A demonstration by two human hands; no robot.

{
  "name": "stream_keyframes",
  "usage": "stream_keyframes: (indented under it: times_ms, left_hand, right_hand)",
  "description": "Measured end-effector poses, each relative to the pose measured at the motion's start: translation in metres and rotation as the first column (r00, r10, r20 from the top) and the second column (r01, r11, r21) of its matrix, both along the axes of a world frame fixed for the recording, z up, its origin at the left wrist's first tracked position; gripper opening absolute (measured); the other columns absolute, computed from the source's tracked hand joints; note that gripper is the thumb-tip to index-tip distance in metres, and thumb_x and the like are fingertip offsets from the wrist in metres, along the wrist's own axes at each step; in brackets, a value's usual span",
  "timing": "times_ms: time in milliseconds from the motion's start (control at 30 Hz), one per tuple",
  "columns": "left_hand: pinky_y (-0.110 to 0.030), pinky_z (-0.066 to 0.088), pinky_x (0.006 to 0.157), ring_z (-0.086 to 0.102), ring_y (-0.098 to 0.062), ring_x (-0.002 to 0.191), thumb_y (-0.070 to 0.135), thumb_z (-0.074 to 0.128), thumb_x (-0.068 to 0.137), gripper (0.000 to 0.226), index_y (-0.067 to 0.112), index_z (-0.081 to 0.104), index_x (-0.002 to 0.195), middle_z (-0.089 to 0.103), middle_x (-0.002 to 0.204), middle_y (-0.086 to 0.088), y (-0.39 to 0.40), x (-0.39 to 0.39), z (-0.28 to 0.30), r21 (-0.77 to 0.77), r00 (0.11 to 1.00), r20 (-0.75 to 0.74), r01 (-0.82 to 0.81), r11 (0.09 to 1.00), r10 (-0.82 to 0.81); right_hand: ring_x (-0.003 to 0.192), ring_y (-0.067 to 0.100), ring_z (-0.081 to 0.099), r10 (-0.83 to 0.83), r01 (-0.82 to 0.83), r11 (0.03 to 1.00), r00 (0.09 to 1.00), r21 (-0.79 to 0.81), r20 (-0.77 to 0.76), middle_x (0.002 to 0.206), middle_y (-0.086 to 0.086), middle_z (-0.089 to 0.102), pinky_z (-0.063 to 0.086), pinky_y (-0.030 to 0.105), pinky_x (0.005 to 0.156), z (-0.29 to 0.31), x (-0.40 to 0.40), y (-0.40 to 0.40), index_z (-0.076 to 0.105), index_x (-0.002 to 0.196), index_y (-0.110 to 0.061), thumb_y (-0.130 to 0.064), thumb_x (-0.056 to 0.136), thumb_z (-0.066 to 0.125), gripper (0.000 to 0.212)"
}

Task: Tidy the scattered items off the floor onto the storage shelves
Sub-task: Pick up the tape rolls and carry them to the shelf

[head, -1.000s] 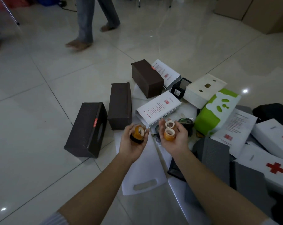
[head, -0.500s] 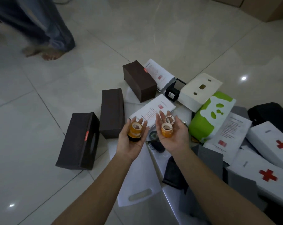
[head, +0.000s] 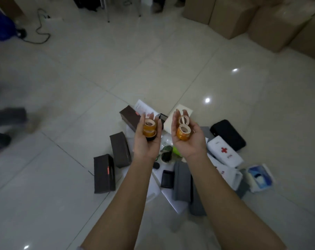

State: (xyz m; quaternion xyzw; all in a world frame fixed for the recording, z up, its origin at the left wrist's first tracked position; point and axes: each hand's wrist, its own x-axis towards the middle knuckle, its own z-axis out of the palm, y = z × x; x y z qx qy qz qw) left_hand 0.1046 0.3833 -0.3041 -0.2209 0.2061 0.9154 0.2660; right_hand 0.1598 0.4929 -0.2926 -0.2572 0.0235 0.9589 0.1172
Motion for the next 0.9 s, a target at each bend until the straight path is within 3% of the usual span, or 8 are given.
stream_keyframes:
  times_ms: [133,200,300,467,633,800,900]
  left_hand:
    - [-0.034,0.051,0.098,0.063,-0.02,0.101,0.02,0.063,0.092,0.013,0.009,0.064,0.098,0.066,0.097,-0.008,0.013,0.026,0.134,0.027,1.0,-0.005,0.028,0.999,-0.028]
    - [-0.034,0.049,0.1,0.06,-0.021,0.103,0.021,0.063,0.091,0.013,0.01,0.062,0.098,0.064,0.098,-0.009,0.021,0.042,0.192,0.041,0.997,-0.014,0.077,0.996,-0.077]
    - [-0.034,0.053,0.094,0.062,-0.021,0.096,0.022,0.063,0.093,0.014,0.01,0.062,0.1,0.063,0.096,-0.01,0.032,0.069,0.267,0.04,0.986,-0.036,0.162,0.986,-0.16]
    - [-0.031,0.055,0.089,0.063,-0.02,0.091,0.024,0.062,0.094,0.014,0.01,0.06,0.098,0.063,0.094,-0.01,0.055,0.108,0.344,0.052,0.949,-0.091,0.306,0.951,-0.3]
    - [-0.031,0.054,0.091,0.064,-0.021,0.091,0.02,0.064,0.093,0.011,0.011,0.062,0.098,0.065,0.096,-0.01,0.098,0.175,0.392,0.07,0.858,-0.148,0.505,0.86,-0.492]
    - [-0.028,0.057,0.084,0.064,-0.021,0.094,0.017,0.066,0.091,0.012,0.01,0.061,0.099,0.063,0.098,-0.009,0.161,0.273,0.421,0.105,0.715,-0.186,0.697,0.709,-0.674]
    - [-0.029,0.056,0.087,0.062,-0.022,0.102,0.016,0.066,0.091,0.01,0.009,0.062,0.097,0.063,0.101,-0.009,0.194,0.347,0.433,0.119,0.616,-0.197,0.787,0.605,-0.762]
  right_hand:
    - [0.09,0.026,0.069,-0.091,0.089,0.996,0.994,0.028,0.065,0.103,0.016,0.07,0.06,0.03,0.069,0.129,0.037,0.01,0.065,0.106,-0.008,-0.011,0.097,0.045,0.022]
    - [0.083,0.022,0.067,-0.11,0.106,0.993,0.988,0.043,0.105,0.096,0.014,0.071,0.054,0.023,0.056,0.184,0.055,0.016,0.063,0.105,-0.011,-0.011,0.096,0.043,0.023]
    - [0.075,0.019,0.064,-0.177,0.172,0.984,0.976,0.049,0.13,0.09,0.011,0.071,0.049,0.019,0.049,0.259,0.083,0.025,0.063,0.102,-0.012,-0.014,0.095,0.044,0.021]
    - [0.074,0.021,0.065,-0.302,0.298,0.951,0.952,0.082,0.044,0.093,0.012,0.07,0.052,0.021,0.053,0.347,0.133,0.041,0.063,0.099,-0.012,-0.019,0.097,0.043,0.021]
    - [0.087,0.026,0.069,-0.534,0.538,0.842,0.843,0.053,-0.065,0.091,0.019,0.07,0.059,0.031,0.071,0.397,0.218,0.065,0.062,0.104,-0.008,-0.021,0.1,0.044,0.023]
    - [0.086,0.028,0.071,-0.723,0.726,0.687,0.685,0.015,-0.09,0.092,0.021,0.071,0.062,0.033,0.063,0.421,0.33,0.092,0.063,0.109,-0.01,-0.016,0.099,0.048,0.019]
    - [0.081,0.028,0.072,-0.809,0.812,0.584,0.583,0.017,-0.073,0.093,0.02,0.071,0.061,0.033,0.058,0.429,0.408,0.108,0.064,0.114,-0.009,-0.014,0.097,0.052,0.022]
